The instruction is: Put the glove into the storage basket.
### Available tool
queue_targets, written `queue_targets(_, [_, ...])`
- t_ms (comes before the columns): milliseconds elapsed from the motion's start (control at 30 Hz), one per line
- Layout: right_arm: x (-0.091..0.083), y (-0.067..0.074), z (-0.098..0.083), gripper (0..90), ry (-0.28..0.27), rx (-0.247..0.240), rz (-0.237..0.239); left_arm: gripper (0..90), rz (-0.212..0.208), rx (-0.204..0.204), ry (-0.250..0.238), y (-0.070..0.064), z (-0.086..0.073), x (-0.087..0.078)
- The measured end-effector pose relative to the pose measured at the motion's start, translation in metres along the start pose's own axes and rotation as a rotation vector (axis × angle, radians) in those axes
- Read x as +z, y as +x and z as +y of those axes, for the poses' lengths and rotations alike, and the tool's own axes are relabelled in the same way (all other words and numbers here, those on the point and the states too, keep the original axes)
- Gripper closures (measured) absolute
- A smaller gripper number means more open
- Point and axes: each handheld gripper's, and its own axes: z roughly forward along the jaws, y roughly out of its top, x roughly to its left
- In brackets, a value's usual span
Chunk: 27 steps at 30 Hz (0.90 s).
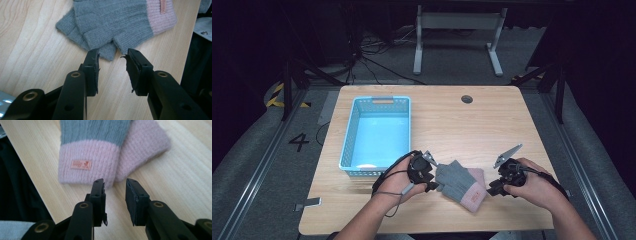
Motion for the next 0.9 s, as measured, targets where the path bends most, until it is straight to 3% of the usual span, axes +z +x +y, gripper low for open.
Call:
queue_targets(167, [0.005,0.002,-0.002,67.5,0.042,-0.014,0.010,62.8,0.007,0.007,0.015,0.001,0.001,0.004])
queue_targets(367, [0.011,0.003,-0.002,69.0,0.053,-0.027,0.006,61.8,0.012,0.015,0.022,0.002,0.003,0.009])
queue_targets(467, [0.014,0.003,-0.001,69.4,0.055,-0.031,0.006,60.9,0.047,-0.001,0.027,0.002,0.004,0.017])
queue_targets(900, [0.019,0.003,0.000,68.1,0.059,-0.034,0.006,58.2,0.099,-0.057,0.055,0.006,0.007,0.038])
